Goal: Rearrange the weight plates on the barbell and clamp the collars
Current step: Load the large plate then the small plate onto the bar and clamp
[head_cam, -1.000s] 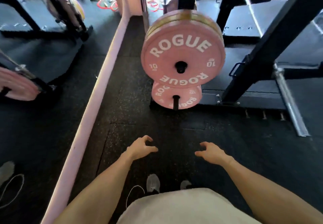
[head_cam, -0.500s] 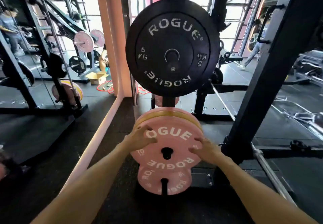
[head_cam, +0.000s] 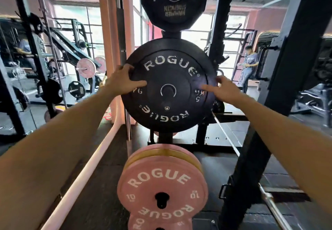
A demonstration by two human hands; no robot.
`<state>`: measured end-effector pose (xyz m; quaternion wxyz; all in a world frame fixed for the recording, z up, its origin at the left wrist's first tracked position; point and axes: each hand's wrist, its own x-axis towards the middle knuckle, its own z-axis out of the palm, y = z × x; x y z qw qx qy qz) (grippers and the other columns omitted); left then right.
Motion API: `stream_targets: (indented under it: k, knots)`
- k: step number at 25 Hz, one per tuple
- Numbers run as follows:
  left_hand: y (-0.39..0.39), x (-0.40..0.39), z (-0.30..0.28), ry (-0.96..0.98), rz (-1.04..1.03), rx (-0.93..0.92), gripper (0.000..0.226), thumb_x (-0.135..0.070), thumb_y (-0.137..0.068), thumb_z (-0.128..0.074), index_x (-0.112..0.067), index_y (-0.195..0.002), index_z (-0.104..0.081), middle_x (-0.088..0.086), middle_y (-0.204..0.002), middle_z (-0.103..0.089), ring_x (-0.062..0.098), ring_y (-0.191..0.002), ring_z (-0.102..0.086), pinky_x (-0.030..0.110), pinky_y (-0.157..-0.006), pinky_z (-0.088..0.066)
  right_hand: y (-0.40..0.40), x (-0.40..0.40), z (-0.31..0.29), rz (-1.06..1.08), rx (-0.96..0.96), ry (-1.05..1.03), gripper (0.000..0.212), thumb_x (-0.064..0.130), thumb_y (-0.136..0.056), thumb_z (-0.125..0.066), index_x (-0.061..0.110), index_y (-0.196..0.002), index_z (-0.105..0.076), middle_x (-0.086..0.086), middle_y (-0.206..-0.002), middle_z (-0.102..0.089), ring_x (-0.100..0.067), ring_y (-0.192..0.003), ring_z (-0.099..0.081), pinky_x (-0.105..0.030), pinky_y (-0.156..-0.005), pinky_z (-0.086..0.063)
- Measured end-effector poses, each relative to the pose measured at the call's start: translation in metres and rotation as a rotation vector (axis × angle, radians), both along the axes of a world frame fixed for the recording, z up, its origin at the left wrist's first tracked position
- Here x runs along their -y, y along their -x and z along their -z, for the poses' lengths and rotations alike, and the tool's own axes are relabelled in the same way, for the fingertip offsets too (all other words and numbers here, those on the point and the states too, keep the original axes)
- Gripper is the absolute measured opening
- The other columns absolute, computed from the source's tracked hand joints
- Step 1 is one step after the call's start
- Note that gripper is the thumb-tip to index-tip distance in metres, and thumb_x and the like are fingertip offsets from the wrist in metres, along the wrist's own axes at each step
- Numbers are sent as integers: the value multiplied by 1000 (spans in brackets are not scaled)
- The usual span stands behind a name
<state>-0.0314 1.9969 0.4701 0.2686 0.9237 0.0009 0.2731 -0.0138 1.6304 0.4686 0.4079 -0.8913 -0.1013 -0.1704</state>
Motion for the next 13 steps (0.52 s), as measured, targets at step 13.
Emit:
stream_targets:
  k: [13]
  knots:
    - [-135,-50,-1,171,-1,9,116,-85,-40,-77,-20,-134,-55,4,-130,-64,25,-122,-58,45,-105,-45,-148,-22,-31,65,7,-163,125,44,-45,-96,10,-144,-27,-5,-140,-49,-20,-128,-49,-40,-109,-41]
